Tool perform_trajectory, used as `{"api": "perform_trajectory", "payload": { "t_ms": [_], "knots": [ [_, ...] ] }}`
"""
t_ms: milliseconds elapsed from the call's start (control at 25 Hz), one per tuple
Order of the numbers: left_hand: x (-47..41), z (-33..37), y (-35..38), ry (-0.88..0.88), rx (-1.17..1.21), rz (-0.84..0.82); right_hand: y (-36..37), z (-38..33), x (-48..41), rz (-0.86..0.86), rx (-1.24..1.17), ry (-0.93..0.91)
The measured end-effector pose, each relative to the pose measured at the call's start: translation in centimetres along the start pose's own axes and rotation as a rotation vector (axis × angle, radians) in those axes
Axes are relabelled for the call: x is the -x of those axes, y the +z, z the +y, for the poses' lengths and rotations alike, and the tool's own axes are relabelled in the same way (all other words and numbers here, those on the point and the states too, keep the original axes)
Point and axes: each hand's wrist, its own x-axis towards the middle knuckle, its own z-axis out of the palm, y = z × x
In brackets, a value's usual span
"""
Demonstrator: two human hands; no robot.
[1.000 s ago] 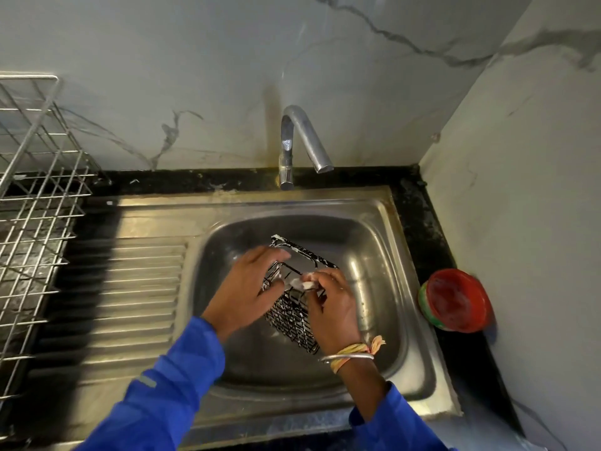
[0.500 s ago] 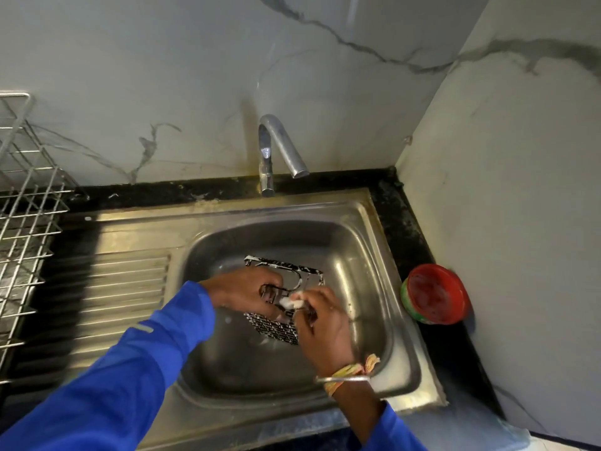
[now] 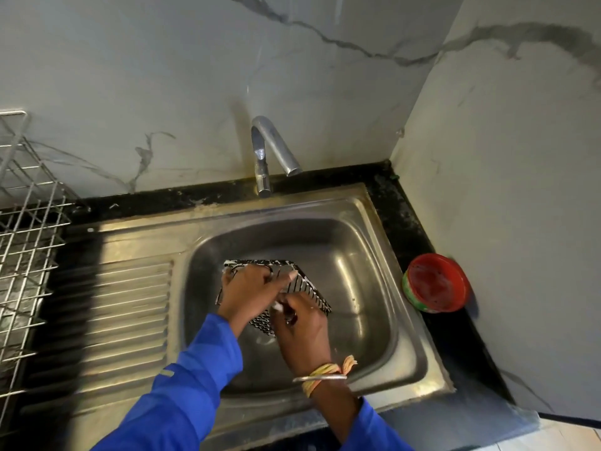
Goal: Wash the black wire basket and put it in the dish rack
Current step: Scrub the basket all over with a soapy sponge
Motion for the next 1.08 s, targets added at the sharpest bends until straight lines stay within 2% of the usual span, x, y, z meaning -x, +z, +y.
{"api": "perform_trajectory", "payload": {
  "t_ms": [120,200,480,600,760,920,1080],
  "knots": [
    [0.0,-1.1,0.4,0.013,0.132,0.056,-0.8,1.5,-2.1,0.131,-0.075,0.304],
    [0.5,-1.8,0.7,0.034,0.256,0.099,-0.9,2.1,-3.3,0.126,-0.035,0.401],
    [3.7,-3.0,1.5,0.056,0.625,0.273,1.1,-1.1,-0.4,0.160,-0.034,0.086],
    [5.1,-2.6,1.4,0.033,0.732,0.345,0.0,-0.3,-1.8,0.167,0.042,0.041],
    [5.2,-1.7,0.6,0.045,0.765,0.432,-1.1,-0.2,-3.3,0.210,0.169,0.120],
    [3.9,-2.0,0.5,0.022,0.875,0.445,-0.6,-2.5,-2.8,0.112,0.074,-0.125],
    [3.3,-1.7,0.1,0.034,0.915,0.435,-1.5,-1.7,-4.8,0.165,0.128,0.006]
  ]
}}
